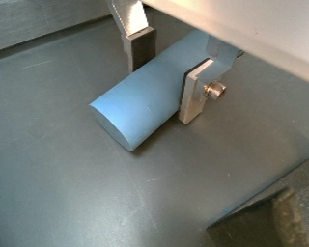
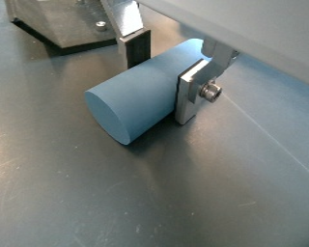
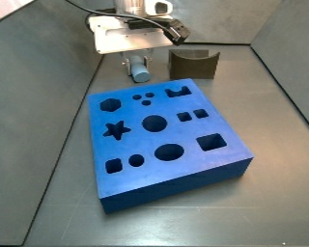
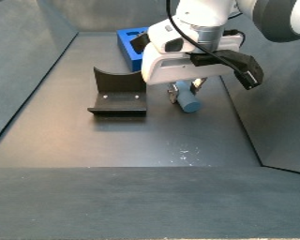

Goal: Pick up the oval object. Move up. Place the oval object on the fixture. Regrasp the oval object. Move to above the board. Insert the oval object.
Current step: Pick up the oval object, then move up.

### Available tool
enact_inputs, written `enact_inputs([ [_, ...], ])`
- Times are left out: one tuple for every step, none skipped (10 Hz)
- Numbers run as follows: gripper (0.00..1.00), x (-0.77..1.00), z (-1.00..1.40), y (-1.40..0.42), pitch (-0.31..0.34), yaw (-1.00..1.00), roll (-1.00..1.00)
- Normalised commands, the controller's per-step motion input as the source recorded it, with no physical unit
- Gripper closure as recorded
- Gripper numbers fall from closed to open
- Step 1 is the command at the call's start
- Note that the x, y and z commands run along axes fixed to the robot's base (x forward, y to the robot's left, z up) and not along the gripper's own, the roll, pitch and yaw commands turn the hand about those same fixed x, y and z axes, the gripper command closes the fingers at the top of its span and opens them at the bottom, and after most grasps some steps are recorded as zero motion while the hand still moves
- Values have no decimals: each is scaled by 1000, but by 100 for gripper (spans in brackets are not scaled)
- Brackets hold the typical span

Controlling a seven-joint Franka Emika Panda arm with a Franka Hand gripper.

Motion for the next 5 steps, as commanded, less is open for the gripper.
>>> enact_inputs([
  [100,0,0,0,0,0,0],
  [100,0,0,0,0,0,0],
  [100,0,0,0,0,0,0],
  [100,0,833,0,0,0,0],
  [100,-23,806,79,4,42,7],
])
